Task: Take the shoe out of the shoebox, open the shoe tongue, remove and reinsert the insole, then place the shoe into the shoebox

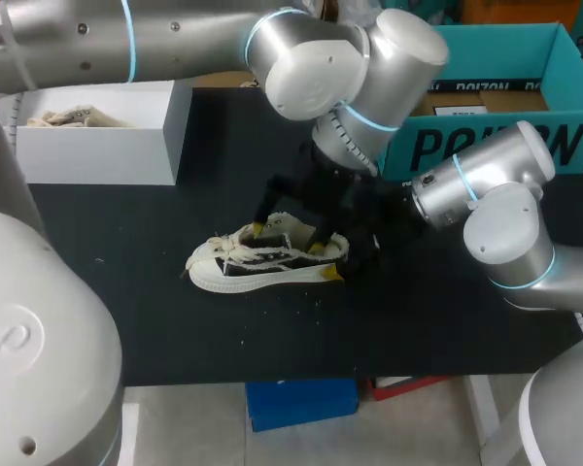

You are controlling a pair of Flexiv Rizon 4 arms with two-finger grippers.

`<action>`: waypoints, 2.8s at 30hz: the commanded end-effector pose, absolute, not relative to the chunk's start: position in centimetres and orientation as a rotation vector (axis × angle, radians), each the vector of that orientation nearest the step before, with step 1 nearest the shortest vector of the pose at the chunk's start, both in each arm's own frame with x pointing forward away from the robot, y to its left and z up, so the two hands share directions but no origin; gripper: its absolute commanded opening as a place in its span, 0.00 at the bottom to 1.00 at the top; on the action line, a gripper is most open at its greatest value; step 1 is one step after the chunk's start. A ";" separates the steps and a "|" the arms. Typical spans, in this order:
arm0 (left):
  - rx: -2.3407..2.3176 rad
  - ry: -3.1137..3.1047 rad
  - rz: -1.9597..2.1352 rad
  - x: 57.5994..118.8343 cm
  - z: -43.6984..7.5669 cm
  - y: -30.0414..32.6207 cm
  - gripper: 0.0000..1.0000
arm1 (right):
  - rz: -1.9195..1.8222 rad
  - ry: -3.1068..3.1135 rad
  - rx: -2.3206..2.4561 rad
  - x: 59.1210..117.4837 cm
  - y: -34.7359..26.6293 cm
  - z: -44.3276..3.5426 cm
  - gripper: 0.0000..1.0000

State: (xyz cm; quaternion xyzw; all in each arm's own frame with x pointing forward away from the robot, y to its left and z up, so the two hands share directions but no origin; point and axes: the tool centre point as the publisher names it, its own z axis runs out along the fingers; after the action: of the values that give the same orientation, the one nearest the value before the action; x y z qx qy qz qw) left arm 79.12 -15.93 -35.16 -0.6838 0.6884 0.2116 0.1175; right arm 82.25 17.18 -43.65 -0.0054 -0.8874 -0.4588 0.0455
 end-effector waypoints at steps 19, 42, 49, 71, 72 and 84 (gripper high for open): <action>-2.019 1.947 0.590 79.9 -36.8 -13.3 0.06 | -1.397 -2.712 -0.019 82.3 17.4 -44.1 0.00; -2.026 1.995 0.421 80.5 -32.6 -13.0 0.00 | -1.397 -2.712 -0.019 82.3 17.4 -44.1 0.00; -2.027 1.992 0.366 80.5 -31.4 -12.5 0.00 | -1.397 -2.712 -0.019 82.3 17.4 -44.1 0.00; -2.037 1.936 0.327 77.9 -32.2 -7.3 0.00 | -1.397 -2.712 -0.019 82.3 17.4 -44.1 0.00; -2.042 1.935 0.334 77.7 -32.3 -7.0 0.00 | -1.397 -2.712 -0.019 82.3 17.4 -44.1 0.00; -2.112 1.911 0.388 76.8 -33.6 -3.8 1.00 | -1.397 -2.712 -0.019 82.3 17.4 -44.1 0.00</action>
State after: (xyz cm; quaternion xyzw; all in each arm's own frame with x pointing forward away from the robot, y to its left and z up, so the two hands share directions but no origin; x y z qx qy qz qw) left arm 76.96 -4.83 -33.51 -0.7255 0.6556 0.1491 0.1473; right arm 82.18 17.44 -43.67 -0.0047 -0.8873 -0.4590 0.0458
